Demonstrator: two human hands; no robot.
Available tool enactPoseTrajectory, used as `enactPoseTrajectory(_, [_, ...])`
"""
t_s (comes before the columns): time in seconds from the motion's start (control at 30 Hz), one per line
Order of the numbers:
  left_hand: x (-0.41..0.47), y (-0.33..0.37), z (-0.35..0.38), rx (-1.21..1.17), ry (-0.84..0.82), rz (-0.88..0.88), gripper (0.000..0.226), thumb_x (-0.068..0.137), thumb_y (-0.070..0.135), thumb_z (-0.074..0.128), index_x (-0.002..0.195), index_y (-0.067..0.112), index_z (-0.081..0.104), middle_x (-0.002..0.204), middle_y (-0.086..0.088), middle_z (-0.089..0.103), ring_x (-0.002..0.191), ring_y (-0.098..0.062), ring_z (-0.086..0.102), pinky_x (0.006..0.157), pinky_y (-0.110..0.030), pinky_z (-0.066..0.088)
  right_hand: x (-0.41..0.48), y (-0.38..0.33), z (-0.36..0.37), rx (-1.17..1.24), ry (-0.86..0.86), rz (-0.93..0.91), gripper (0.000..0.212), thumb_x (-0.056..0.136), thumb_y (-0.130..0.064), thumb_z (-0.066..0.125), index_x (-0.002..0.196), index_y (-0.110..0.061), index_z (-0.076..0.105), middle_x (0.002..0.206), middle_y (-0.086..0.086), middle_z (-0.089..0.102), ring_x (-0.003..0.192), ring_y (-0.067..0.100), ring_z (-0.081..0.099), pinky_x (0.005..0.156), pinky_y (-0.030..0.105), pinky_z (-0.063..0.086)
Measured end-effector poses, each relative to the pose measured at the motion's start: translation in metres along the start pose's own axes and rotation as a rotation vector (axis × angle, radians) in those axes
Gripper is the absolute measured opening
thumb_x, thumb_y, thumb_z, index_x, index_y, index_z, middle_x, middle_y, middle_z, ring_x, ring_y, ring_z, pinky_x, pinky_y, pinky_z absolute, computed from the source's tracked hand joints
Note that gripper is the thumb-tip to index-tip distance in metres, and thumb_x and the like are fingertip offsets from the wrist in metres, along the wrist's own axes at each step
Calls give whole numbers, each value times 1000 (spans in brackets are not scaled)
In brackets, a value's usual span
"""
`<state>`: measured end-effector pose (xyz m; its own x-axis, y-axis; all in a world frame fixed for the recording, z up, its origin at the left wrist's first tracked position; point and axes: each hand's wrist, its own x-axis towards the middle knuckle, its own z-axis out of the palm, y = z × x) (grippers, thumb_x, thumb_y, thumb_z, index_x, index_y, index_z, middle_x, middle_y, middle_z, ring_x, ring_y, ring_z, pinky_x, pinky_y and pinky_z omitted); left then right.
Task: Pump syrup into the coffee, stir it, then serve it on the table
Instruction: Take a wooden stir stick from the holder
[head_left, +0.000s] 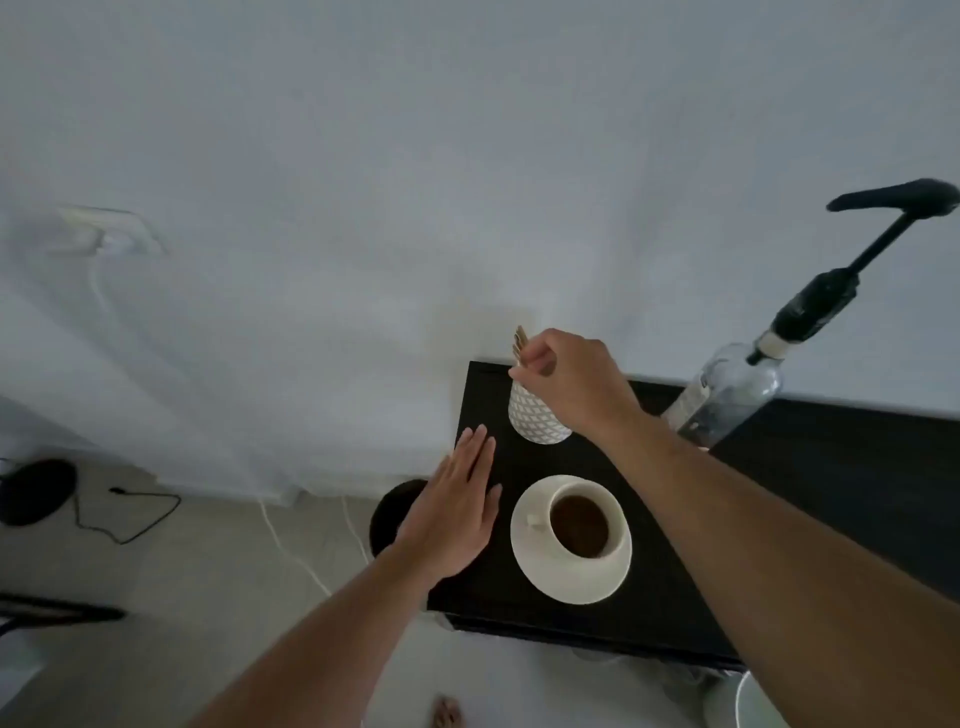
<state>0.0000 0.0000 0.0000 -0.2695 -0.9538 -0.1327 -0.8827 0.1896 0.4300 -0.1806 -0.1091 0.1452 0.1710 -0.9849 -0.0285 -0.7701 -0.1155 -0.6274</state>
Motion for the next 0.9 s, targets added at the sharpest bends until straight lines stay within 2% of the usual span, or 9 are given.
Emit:
enactPoseTrajectory(0.3, [-5, -1, 32, 134, -16, 15, 72, 121, 49, 16, 180, 16, -9, 190, -5, -19, 176, -21, -15, 144, -43, 10, 9, 0, 12, -25, 114, -32, 20, 109, -30, 76, 118, -15, 85, 114, 2, 85, 106, 19, 76, 100, 46, 63])
enactPoseTrajectory(0.47, [-4, -4, 41, 184, 12, 11, 73, 119, 55, 5, 176, 19, -20, 188, -5, -25, 175, -23, -19, 144, -44, 9, 11, -2, -9, 26, 138, -38, 23, 110, -36, 73, 122, -18, 83, 116, -1, 83, 106, 15, 75, 97, 40, 63])
enactPoseTrajectory(0.6, [-5, -2, 43, 205, 2, 1, 75, 117, 58, 0, 178, 17, -18, 188, -6, -25, 175, -24, -19, 144, -46, 10, 7, -9, -34, 73, 213, -62, 22, 111, -34, 72, 122, -18, 82, 117, -7, 84, 108, 10, 75, 98, 31, 61])
enactPoseTrajectory(0.7, [-5, -1, 43, 218, 2, -4, 76, 116, 57, -1, 179, 16, -15, 188, -6, -25, 175, -23, -19, 144, -47, 12, -2, -11, -56, 125, 256, -71, 19, 111, -31, 72, 119, -17, 82, 114, -8, 85, 101, 8, 79, 92, 23, 61])
enactPoseTrajectory(0.83, [-7, 1, 41, 219, 8, -10, 76, 116, 57, -2, 179, 16, -13, 188, -6, -23, 175, -23, -17, 144, -47, 13, -21, -8, -79, 156, 314, -118, 20, 113, -27, 71, 121, -11, 80, 116, -3, 85, 96, 14, 82, 93, 32, 67])
enactPoseTrajectory(0.9, [-8, 3, 40, 220, 1, -15, 76, 115, 56, -3, 179, 16, -14, 189, -6, -23, 175, -23, -18, 144, -47, 13, -33, -5, -88, 157, 341, -148, 20, 113, -25, 70, 122, -8, 79, 116, -3, 84, 98, 14, 82, 92, 30, 66])
